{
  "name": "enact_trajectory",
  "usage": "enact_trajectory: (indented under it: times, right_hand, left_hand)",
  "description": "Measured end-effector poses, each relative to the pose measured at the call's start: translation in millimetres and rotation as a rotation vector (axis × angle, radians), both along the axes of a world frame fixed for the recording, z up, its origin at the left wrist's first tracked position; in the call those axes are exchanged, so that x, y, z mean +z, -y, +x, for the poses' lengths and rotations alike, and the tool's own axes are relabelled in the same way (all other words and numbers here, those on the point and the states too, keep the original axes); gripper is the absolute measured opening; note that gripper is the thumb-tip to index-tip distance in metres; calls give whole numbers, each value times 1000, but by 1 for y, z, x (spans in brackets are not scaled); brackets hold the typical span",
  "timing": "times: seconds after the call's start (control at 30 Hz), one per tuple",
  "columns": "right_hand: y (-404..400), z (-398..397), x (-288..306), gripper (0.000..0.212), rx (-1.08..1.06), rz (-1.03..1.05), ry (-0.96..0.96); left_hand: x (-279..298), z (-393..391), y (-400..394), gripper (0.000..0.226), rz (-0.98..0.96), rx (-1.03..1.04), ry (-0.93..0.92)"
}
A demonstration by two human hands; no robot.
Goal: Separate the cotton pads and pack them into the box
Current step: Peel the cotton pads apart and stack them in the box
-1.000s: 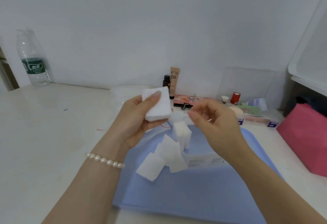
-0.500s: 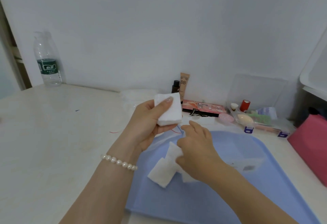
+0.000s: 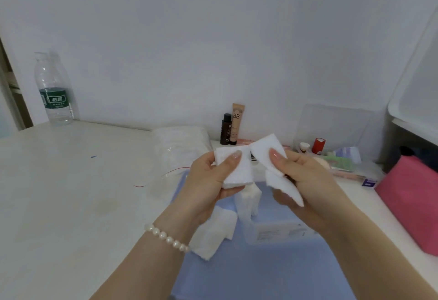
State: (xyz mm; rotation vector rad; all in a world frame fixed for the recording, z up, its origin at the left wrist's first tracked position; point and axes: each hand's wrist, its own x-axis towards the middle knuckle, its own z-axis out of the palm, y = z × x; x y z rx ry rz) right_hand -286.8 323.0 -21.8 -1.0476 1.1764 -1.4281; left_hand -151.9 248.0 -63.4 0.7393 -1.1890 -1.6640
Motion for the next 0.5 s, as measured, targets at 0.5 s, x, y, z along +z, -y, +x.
enact_trajectory:
  times: [0.5]
  right_hand:
    - [12,31,-42,23,-358,-210,-287]
  left_hand:
    - [-13,-28,-18,21,125,-54,-201]
